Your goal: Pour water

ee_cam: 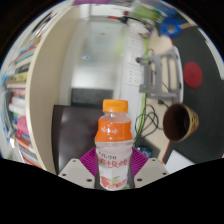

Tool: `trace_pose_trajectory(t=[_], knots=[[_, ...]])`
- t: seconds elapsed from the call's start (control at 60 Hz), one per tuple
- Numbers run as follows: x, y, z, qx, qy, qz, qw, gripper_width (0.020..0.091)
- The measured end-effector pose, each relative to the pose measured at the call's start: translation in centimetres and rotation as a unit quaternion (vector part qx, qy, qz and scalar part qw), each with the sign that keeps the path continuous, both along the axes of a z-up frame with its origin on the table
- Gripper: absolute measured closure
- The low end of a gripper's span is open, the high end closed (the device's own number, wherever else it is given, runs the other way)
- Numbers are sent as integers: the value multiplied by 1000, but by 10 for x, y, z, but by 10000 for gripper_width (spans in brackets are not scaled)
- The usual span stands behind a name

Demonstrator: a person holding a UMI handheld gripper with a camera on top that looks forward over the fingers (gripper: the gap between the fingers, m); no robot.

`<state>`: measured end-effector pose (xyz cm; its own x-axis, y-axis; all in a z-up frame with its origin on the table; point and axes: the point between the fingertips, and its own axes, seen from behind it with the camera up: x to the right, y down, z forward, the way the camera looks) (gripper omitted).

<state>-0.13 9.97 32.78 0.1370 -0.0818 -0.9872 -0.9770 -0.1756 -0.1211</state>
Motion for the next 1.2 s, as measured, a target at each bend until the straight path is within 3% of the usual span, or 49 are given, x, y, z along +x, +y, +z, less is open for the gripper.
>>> trace_pose_trajectory(t=[0.15,0.333,0.433,0.617,0.983,1.2], knots=[[54,-11,53,45,-298,-14,953,692],[150,-16,76,40,-607,-103,787,681],[182,-11,56,29,-637,-106,763,681],[239,4,-35,-23,-665,-95,740,682],[261,32,-147,-48,-663,-52,746,668],[258,22,-147,-47,-673,-61,736,578]])
